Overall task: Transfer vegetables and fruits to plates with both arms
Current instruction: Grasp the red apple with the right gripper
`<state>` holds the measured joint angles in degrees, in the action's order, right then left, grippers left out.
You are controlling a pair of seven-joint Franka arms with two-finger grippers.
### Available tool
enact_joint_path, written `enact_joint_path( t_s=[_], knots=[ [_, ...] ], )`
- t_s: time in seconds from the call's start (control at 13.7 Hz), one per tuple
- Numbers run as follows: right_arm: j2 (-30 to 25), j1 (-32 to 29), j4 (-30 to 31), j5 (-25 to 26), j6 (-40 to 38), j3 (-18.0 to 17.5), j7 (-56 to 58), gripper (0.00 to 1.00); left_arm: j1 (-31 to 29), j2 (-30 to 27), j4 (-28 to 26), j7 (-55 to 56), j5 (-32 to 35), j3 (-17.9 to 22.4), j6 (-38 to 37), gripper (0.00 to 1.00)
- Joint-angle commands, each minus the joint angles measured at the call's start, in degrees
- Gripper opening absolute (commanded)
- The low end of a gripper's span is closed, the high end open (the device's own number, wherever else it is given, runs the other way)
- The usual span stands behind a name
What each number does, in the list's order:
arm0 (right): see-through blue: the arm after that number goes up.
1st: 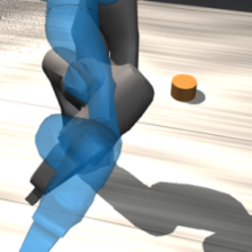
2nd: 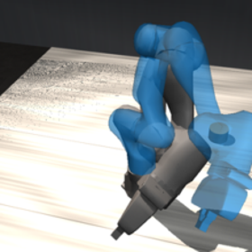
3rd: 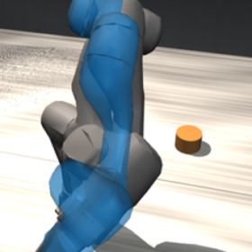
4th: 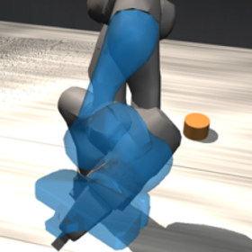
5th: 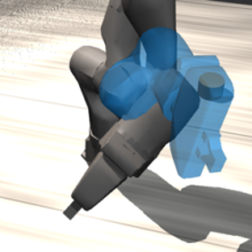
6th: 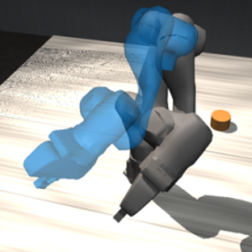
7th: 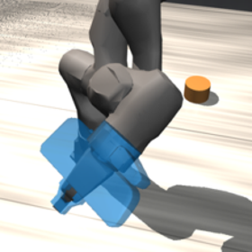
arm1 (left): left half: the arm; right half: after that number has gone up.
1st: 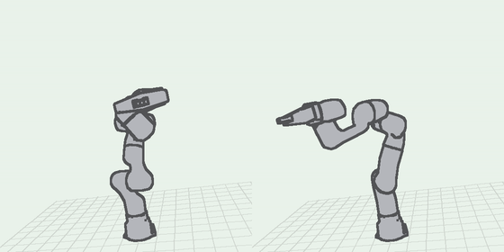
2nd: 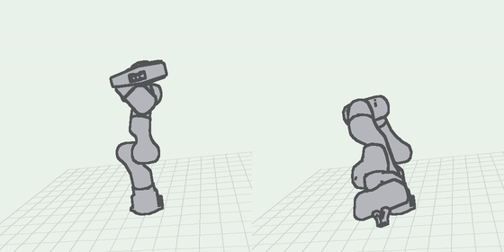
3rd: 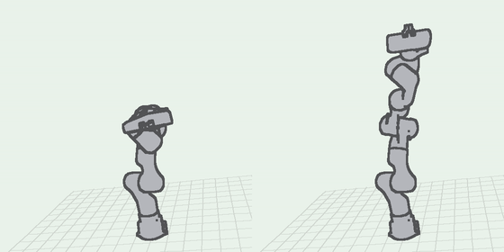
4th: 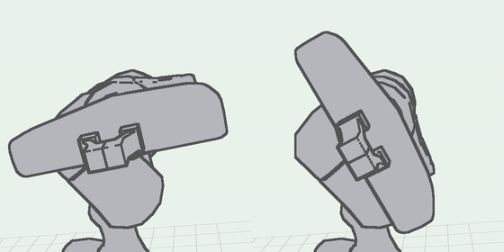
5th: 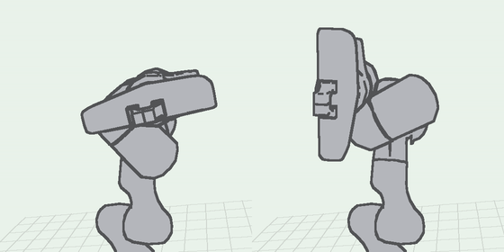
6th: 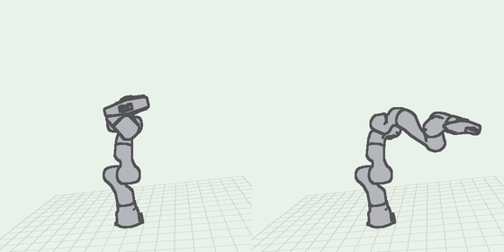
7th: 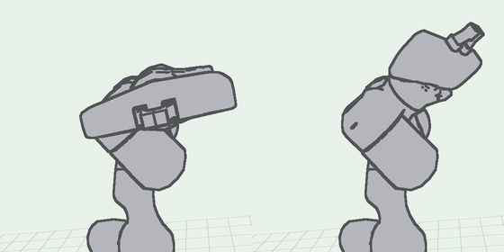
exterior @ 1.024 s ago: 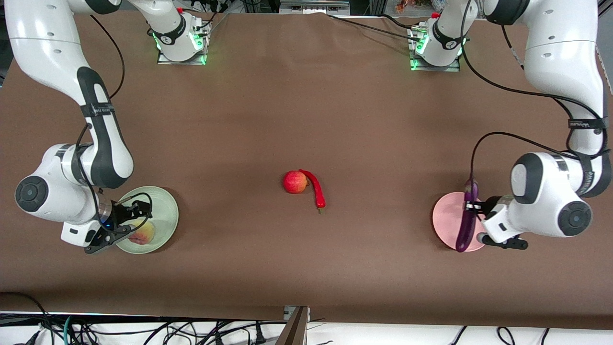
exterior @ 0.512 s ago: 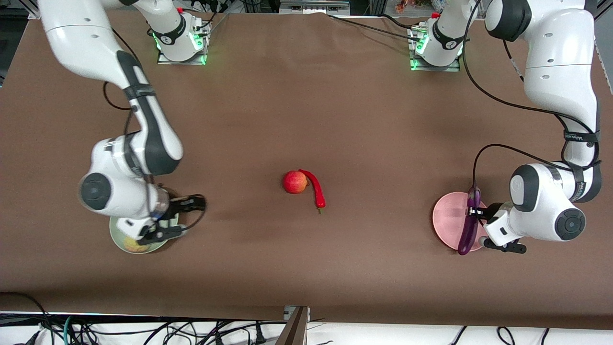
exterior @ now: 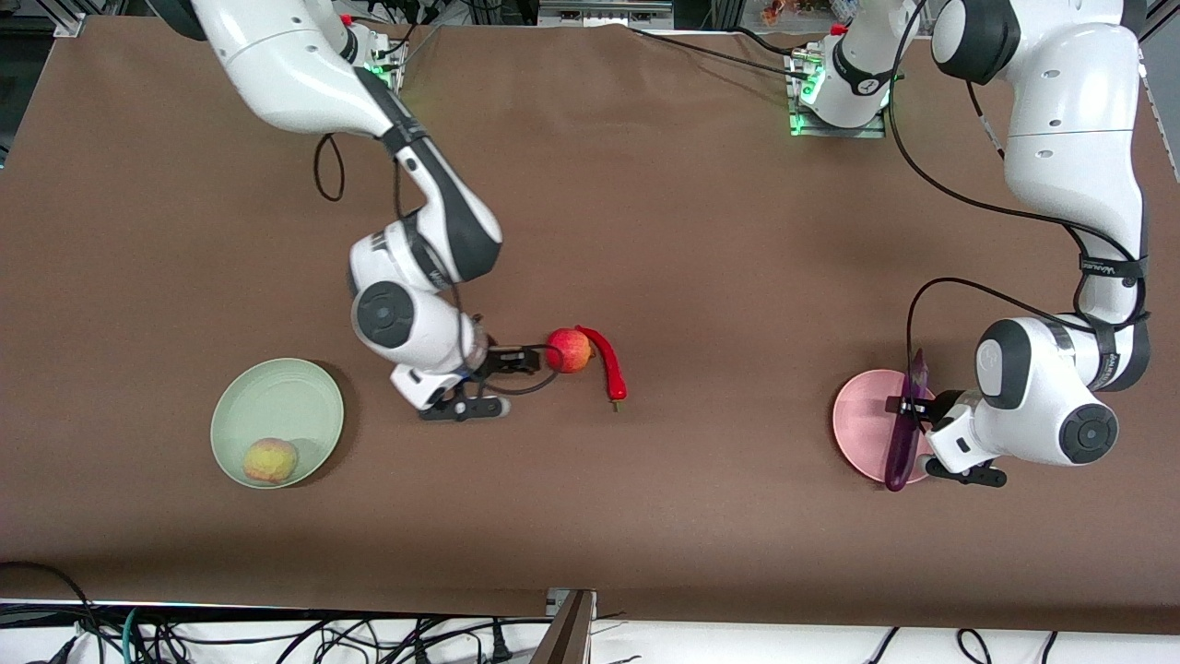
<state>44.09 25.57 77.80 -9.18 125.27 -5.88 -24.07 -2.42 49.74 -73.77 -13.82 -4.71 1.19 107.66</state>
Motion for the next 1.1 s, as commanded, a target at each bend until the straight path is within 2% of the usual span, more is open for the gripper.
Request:
enact_joint_path(
  t_s=[0.0, 0.29, 0.59, 0.73, 1.02],
  knots=[
    [1.7, 2.7, 0.0, -0.3, 4.8, 0.5, -5.3, 0.99, -0.1, 0.0, 0.6, -0.4, 1.2, -0.3, 0.0, 1.0],
    [3.4, 5.2, 0.0, -0.3, 6.7, 0.6, -7.5, 0.99, 0.0, -1.0, 1.1, -0.2, 0.8, -0.5, -1.4, 1.0],
    [4.9, 6.4, 0.0, -0.3, 6.8, 0.6, -7.6, 0.99, 2.8, -2.1, 3.8, 1.4, 0.4, -1.3, -8.1, 1.0],
    [5.2, 6.6, 0.0, -0.1, 6.9, 0.6, -7.6, 0.99, 4.7, -2.1, 5.3, 7.0, -0.3, -1.5, -11.6, 1.0],
    [6.4, 7.7, 0.7, -0.3, 9.5, 0.7, -7.6, 0.99, 6.1, -2.8, 5.7, 20.5, -9.2, -5.3, -12.9, 1.0]
  ],
)
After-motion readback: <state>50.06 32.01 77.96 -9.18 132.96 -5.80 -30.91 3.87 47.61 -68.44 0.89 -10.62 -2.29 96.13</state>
